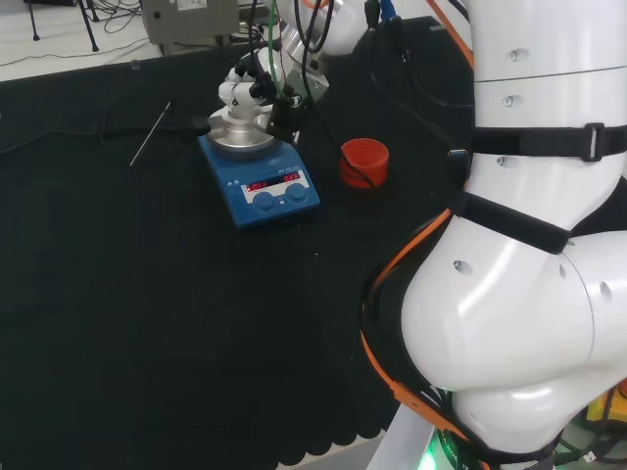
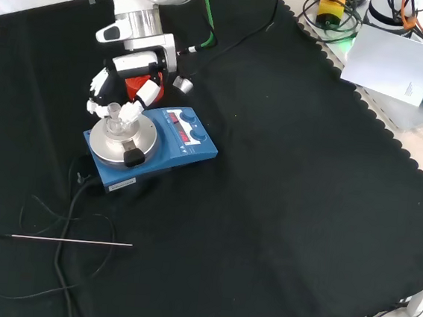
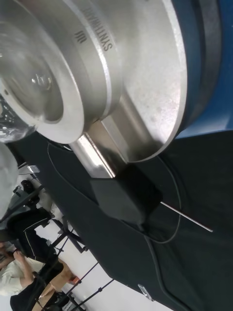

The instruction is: Place the round-bottom flask on the heater.

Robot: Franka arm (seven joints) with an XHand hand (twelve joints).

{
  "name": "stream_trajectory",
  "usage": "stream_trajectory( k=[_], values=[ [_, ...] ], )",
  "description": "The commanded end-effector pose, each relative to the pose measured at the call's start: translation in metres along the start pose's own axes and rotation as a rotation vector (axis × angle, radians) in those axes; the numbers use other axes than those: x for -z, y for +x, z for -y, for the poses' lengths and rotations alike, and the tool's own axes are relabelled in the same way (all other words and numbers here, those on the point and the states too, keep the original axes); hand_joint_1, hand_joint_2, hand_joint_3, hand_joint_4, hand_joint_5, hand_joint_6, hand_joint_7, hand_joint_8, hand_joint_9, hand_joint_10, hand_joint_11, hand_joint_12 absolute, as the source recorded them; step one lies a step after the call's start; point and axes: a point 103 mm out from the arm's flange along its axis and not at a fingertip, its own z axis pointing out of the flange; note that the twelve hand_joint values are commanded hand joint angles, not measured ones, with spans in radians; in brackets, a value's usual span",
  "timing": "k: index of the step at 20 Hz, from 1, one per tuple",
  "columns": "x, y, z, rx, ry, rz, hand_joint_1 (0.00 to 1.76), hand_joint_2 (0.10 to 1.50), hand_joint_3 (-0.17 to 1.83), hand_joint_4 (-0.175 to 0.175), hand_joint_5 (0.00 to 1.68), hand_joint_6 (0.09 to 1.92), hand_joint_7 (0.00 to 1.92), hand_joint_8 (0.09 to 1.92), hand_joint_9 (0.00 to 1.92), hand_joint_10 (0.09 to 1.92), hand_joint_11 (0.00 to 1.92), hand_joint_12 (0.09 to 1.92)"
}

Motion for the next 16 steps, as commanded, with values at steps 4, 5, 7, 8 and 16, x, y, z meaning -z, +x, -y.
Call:
stream_trajectory(
  k=[4, 5, 7, 8, 16],
  values=[
    [-0.002, -0.003, 0.001, -0.009, 0.004, -0.002, 1.09, 1.01, 0.01, 0.175, 1.2, 0.68, 0.7, 0.52, 0.87, 0.44, 0.55, 1.19],
    [-0.001, -0.006, 0.001, -0.008, 0.001, -0.009, 1.09, 1.01, 0.01, 0.175, 1.2, 0.68, 0.7, 0.52, 0.87, 0.44, 0.55, 1.19],
    [-0.002, -0.007, 0.003, -0.006, 0.003, 0.002, 1.09, 1.01, 0.01, 0.175, 1.2, 0.68, 0.7, 0.52, 0.87, 0.44, 0.55, 1.19],
    [-0.004, -0.006, 0.003, -0.007, 0.004, 0.005, 1.09, 1.01, 0.01, 0.175, 1.2, 0.68, 0.7, 0.52, 0.87, 0.44, 0.55, 1.19],
    [-0.001, -0.014, 0.005, -0.015, -0.004, -0.007, 1.09, 1.01, 0.01, 0.175, 1.2, 0.68, 0.7, 0.52, 0.88, 0.43, 0.55, 1.19]
  ],
)
